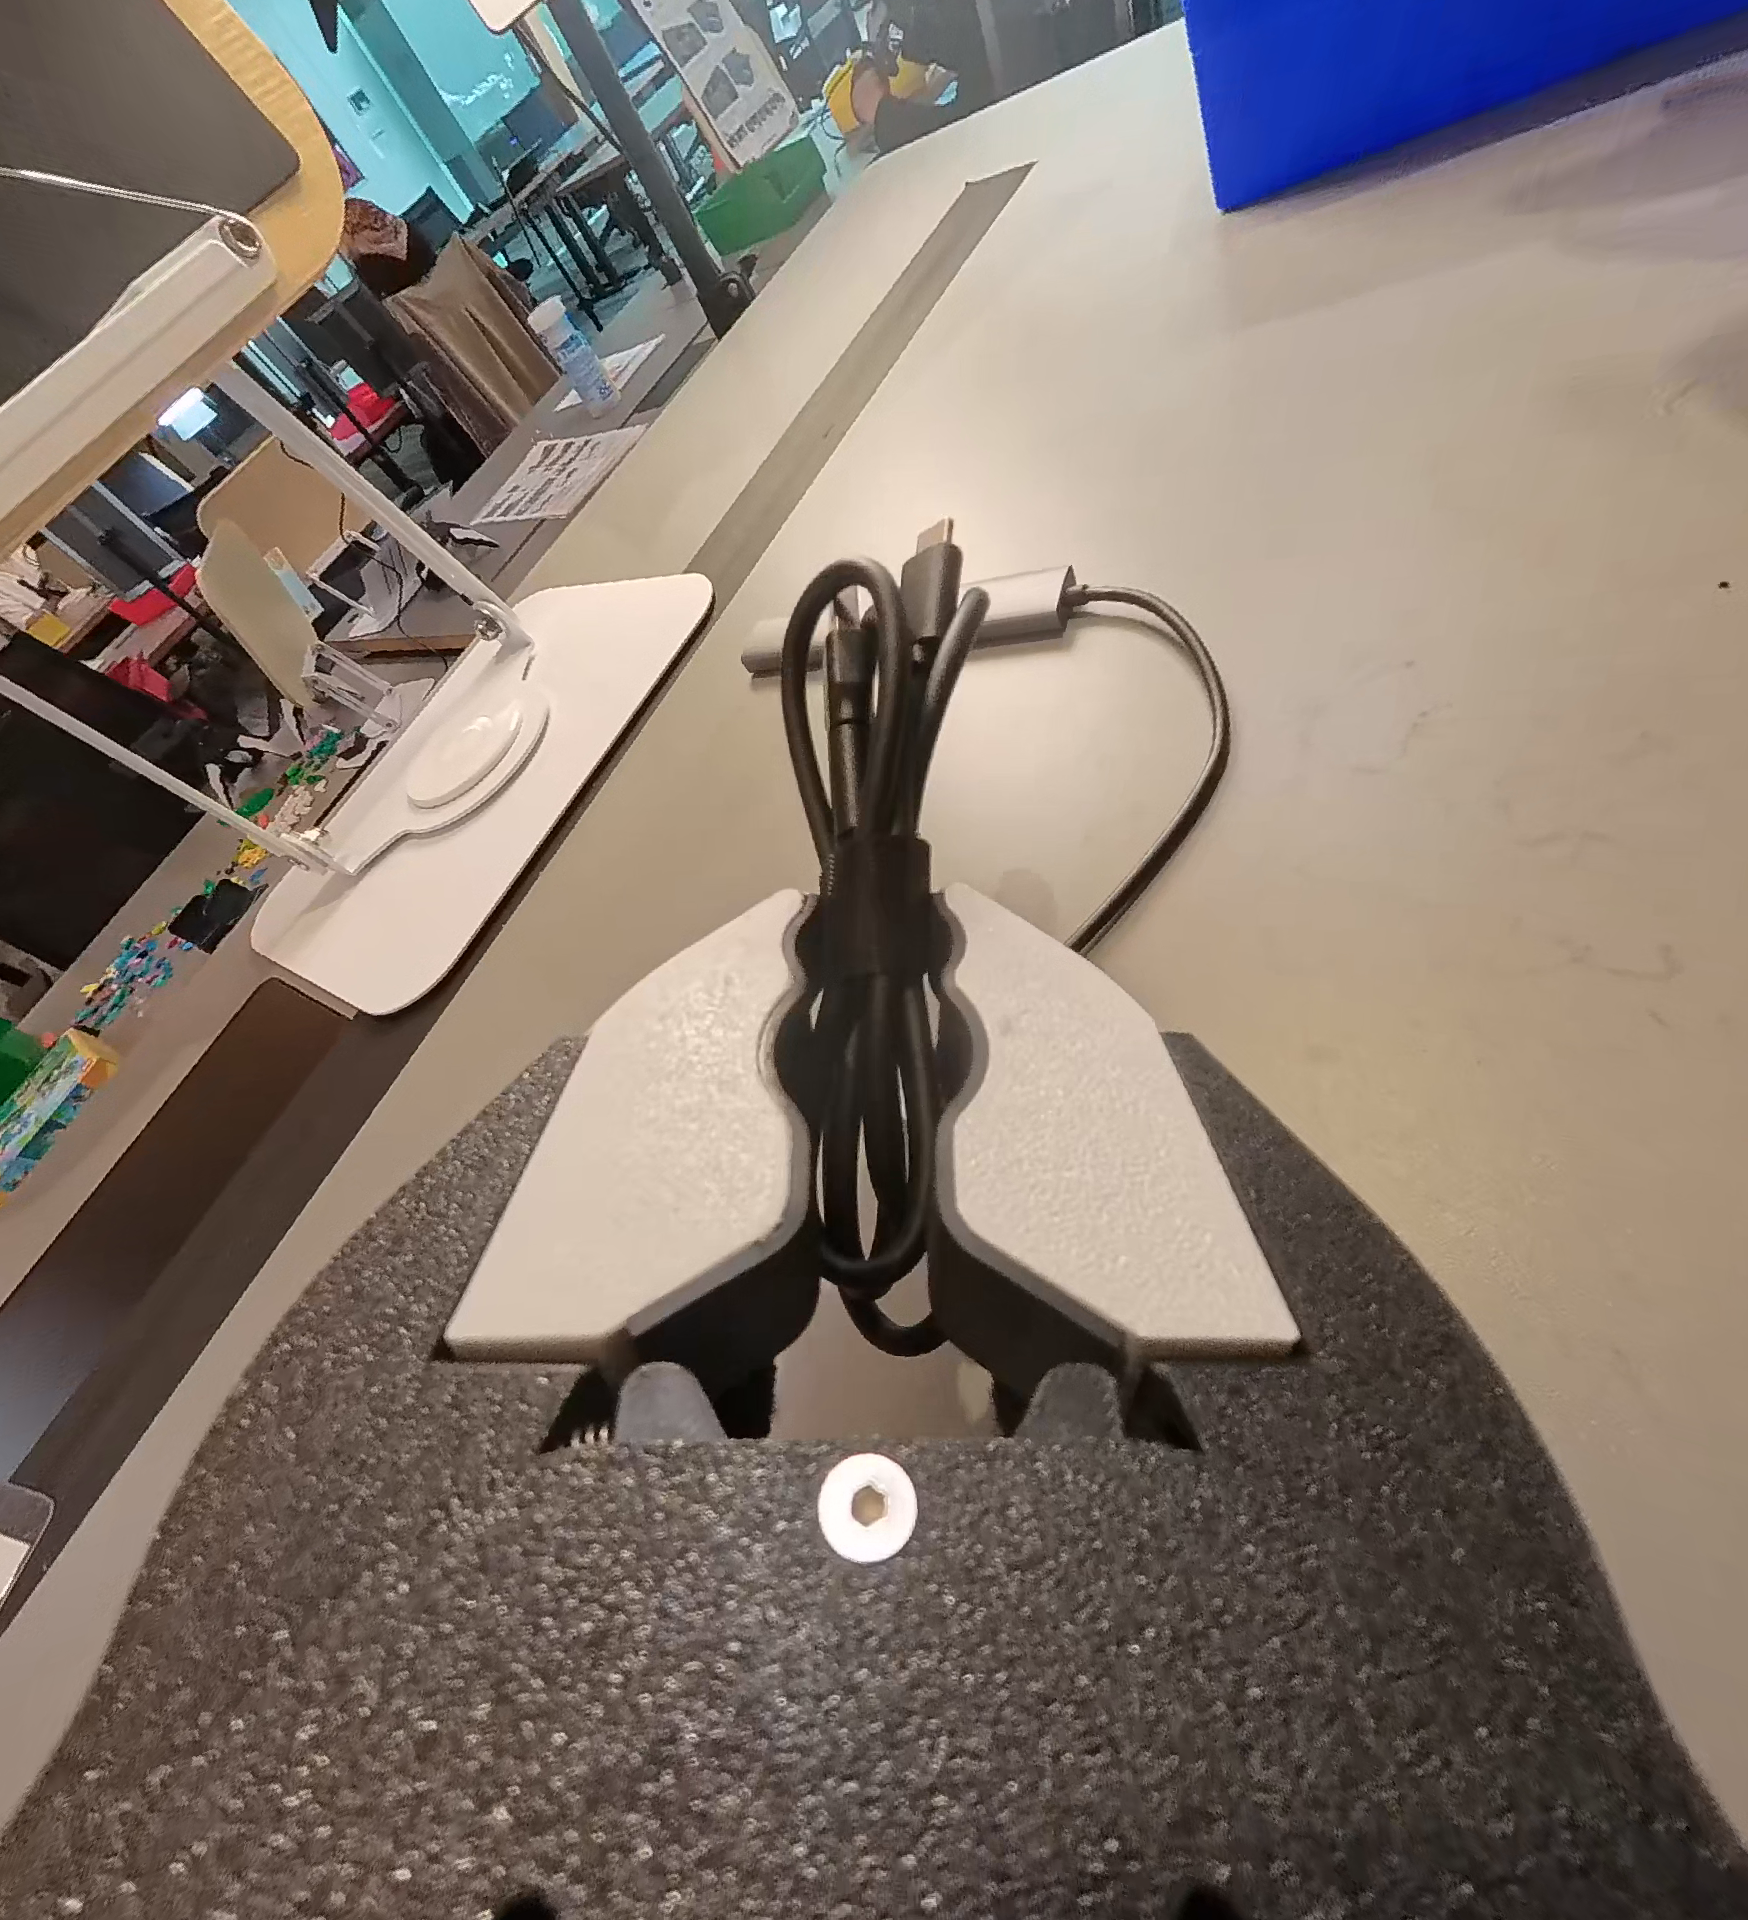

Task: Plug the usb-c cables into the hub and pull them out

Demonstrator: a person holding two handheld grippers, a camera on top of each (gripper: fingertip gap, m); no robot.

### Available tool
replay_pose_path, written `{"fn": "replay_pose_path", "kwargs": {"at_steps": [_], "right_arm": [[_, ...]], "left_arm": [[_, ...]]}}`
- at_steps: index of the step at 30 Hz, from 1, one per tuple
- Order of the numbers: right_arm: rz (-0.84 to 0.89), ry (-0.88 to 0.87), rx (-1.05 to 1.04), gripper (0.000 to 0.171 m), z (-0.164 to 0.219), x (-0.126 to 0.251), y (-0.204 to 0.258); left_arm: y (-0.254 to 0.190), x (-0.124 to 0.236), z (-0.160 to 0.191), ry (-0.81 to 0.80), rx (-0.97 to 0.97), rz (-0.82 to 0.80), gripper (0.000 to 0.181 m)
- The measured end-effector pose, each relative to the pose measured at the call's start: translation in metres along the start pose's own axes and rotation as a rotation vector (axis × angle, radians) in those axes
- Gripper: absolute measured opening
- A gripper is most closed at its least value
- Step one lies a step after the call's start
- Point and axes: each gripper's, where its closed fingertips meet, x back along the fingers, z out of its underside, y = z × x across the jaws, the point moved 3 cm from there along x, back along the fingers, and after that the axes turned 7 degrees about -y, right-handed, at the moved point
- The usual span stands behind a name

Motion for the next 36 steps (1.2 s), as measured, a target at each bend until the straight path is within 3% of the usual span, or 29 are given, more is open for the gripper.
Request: {"fn": "replay_pose_path", "kwargs": {"at_steps": [3,6,9,12,18,36], "right_arm": [[-0.259,-0.255,0.045,0.036,-0.062,-0.008,0.079],[-0.541,-0.476,-0.029,0.040,-0.103,-0.039,0.152],[-0.779,-0.572,-0.254,0.046,-0.123,-0.063,0.180],[-0.941,-0.634,-0.396,0.039,-0.131,-0.060,0.185],[-0.995,-0.588,-0.345,0.023,-0.119,-0.061,0.204],[-0.932,-0.485,-0.290,0.022,-0.109,-0.069,0.209]], "left_arm": [[-0.002,0.001,-0.002,-0.019,0.001,0.018,0.019],[-0.005,0.004,-0.004,-0.046,-0.008,0.049,0.019],[-0.010,0.011,-0.004,-0.060,-0.042,0.077,0.019],[-0.015,0.018,-0.001,-0.063,-0.077,0.112,0.019],[-0.028,0.015,-0.004,-0.084,-0.129,0.191,0.019],[-0.033,0.010,0.007,-0.003,-0.191,0.207,0.019]]}}
